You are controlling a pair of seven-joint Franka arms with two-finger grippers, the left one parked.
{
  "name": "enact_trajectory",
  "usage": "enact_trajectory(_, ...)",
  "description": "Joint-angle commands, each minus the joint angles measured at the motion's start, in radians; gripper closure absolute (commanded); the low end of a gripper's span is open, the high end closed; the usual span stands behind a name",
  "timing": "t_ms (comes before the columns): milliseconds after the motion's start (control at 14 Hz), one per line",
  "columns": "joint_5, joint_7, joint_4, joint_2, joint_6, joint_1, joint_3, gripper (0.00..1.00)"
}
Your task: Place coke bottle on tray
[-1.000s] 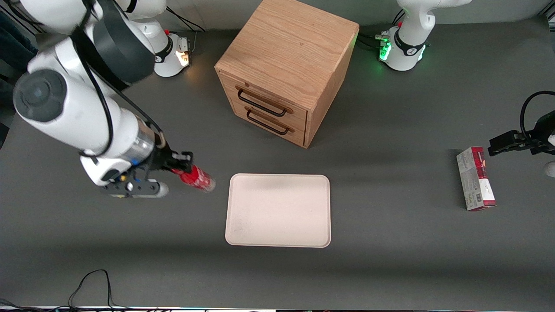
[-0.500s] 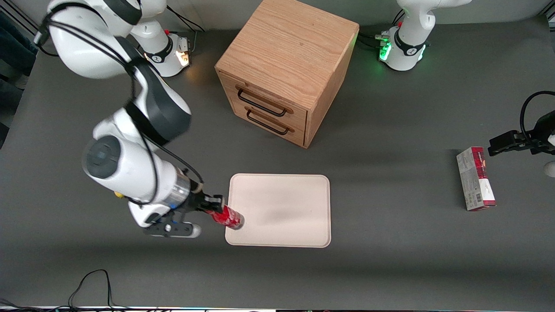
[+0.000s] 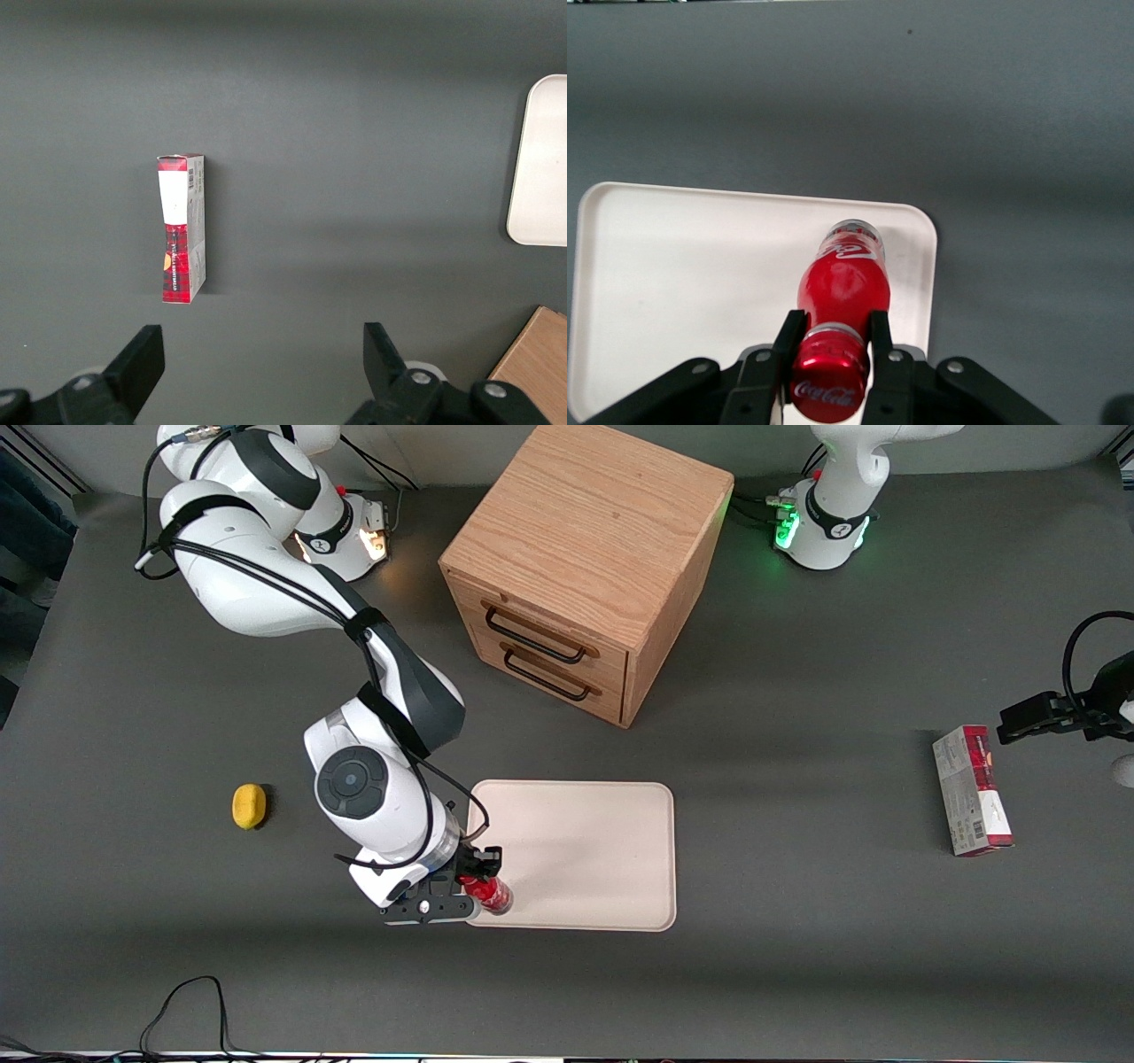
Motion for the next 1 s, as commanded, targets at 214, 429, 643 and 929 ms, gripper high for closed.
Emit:
enact_trajectory(214,-0.051,-0.001,-0.047,0.005,0.057,-0.001,0.0,0.88)
enact_trajectory(429,-0.053,0.001,-0.061,0.005,0.065,-0.003,-0.01,0.63)
enact_trajectory(643,-0.097,0.004,-0.073,0.002,0.085,-0.006,-0.01,0.0)
enact_trajectory(929,-0.045,0.051,-0.14,-0.119,0.033,-0.03,-0.007,0.0)
